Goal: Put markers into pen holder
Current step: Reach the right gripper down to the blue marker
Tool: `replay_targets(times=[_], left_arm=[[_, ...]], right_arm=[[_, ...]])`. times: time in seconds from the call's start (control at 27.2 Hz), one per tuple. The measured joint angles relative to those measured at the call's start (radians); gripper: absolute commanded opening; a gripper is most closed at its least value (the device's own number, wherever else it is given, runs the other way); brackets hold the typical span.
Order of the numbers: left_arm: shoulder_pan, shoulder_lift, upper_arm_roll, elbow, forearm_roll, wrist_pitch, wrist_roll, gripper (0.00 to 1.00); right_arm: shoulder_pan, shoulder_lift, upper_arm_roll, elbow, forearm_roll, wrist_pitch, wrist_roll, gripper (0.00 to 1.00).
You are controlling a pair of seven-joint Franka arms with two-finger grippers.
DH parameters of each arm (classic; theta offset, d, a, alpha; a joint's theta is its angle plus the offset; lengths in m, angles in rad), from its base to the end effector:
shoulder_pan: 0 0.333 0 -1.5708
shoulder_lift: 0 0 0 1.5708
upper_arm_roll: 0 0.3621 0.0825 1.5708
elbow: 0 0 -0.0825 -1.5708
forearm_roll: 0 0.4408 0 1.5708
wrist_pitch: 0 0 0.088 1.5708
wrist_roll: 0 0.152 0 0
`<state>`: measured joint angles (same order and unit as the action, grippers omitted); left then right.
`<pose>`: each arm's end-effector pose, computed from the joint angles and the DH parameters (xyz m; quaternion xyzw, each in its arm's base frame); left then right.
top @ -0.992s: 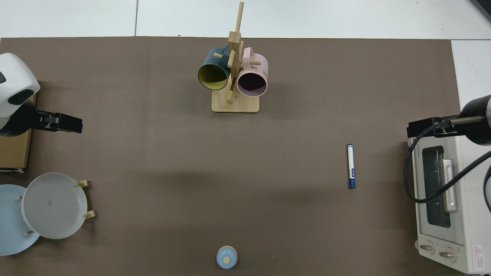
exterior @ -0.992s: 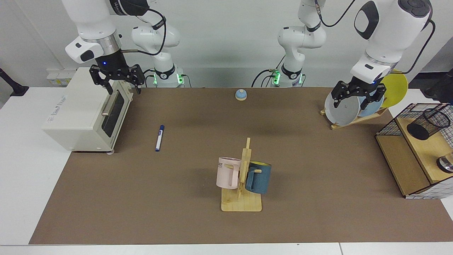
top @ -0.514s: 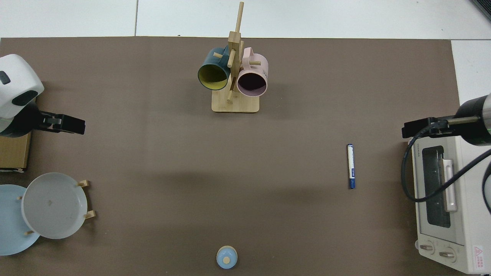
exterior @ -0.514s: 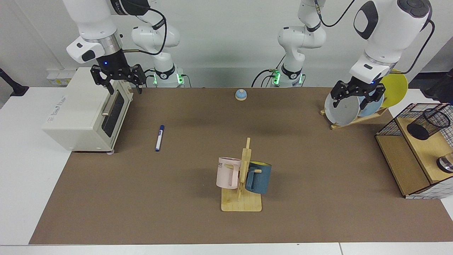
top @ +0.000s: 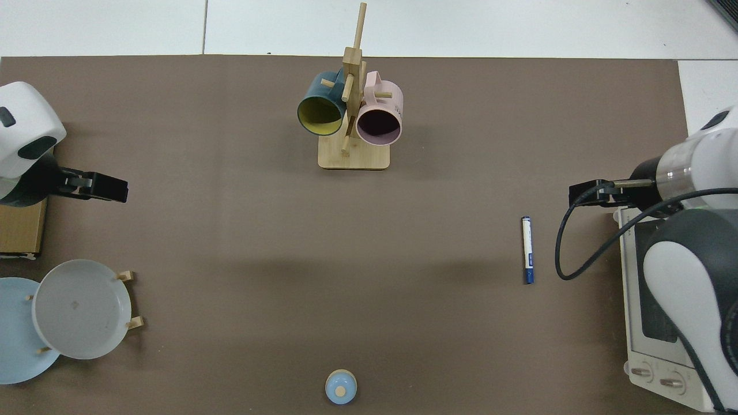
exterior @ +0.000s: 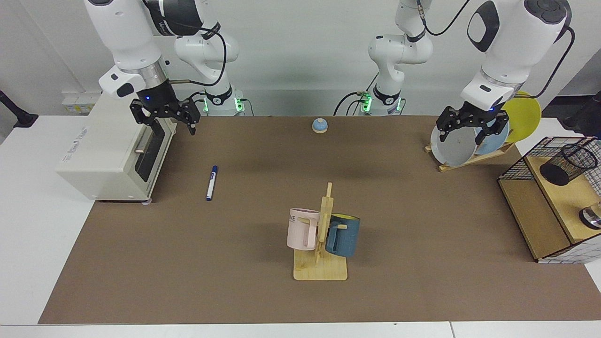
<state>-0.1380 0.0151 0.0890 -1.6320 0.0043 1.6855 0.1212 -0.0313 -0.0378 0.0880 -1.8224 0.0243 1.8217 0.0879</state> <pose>0.6268 -0.0305 0.5940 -0.9962 0.0852 -0.0191 0.0035 0.6094 0.0383 0.5364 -0.9996 0.0184 -0.0177 0.0115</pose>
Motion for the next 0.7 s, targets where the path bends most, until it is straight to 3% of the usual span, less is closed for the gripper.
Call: replay_targets(times=[0.48, 0.7], left_arm=[[0.000, -0.001, 0.000, -0.001, 0.000, 0.000, 0.000, 1.00], [0.000, -0.001, 0.000, -0.001, 0.000, 0.000, 0.000, 1.00]], right_arm=[[0.001, 0.086, 0.001, -0.155, 0.000, 0.219, 0.004, 1.00], [0.011, 0.135, 0.001, -0.175, 0.000, 0.234, 0.022, 1.00]])
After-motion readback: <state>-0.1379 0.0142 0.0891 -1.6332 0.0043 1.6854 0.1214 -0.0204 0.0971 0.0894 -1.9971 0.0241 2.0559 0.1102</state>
